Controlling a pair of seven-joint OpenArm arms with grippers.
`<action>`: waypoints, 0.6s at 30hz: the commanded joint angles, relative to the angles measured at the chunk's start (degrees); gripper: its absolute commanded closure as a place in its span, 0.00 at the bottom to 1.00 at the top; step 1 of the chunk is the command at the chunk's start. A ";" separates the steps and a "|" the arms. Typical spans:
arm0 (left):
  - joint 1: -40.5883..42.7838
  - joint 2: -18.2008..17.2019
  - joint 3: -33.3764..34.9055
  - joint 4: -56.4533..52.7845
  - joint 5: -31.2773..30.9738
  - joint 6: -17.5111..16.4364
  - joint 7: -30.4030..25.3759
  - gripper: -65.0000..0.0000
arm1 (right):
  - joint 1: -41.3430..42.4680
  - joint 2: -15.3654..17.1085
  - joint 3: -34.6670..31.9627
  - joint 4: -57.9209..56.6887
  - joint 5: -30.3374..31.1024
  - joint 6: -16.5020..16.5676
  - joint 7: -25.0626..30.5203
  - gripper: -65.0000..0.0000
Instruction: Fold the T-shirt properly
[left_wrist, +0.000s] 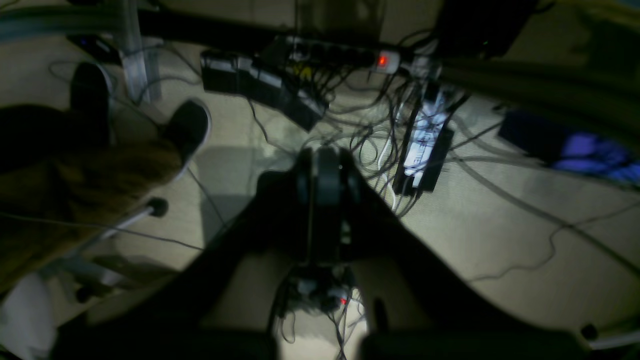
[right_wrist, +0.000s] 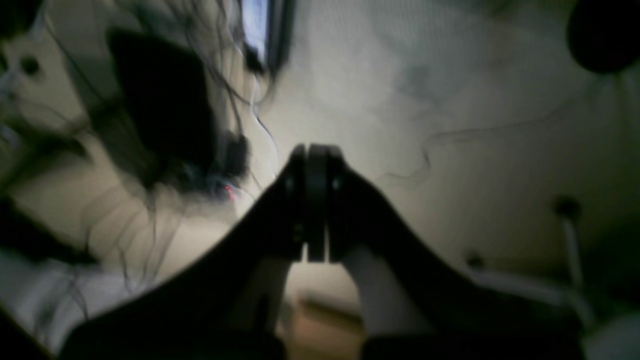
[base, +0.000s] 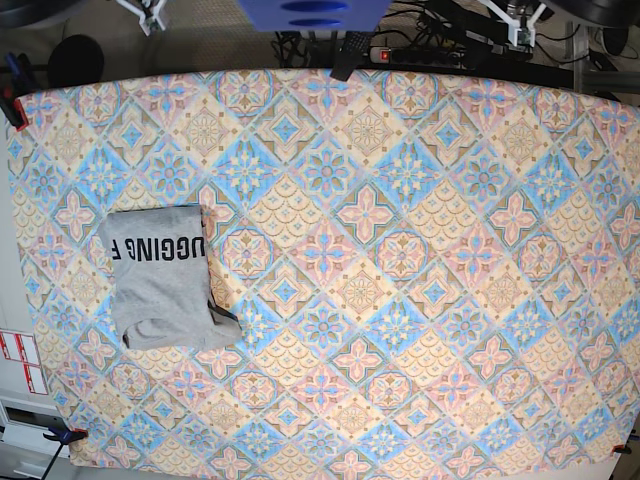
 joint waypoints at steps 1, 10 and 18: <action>-0.79 -0.23 1.47 -1.99 -0.41 -0.23 -1.84 1.00 | -0.48 0.54 0.29 -2.22 -0.53 0.13 0.03 1.00; -11.51 -0.14 10.96 -22.03 -0.50 -0.06 -7.73 1.00 | 9.90 0.54 0.20 -27.01 -0.62 0.13 11.46 1.00; -23.03 -0.23 20.63 -45.68 -0.41 -0.06 -19.42 1.00 | 19.74 0.54 0.20 -50.13 -0.88 0.04 25.70 1.00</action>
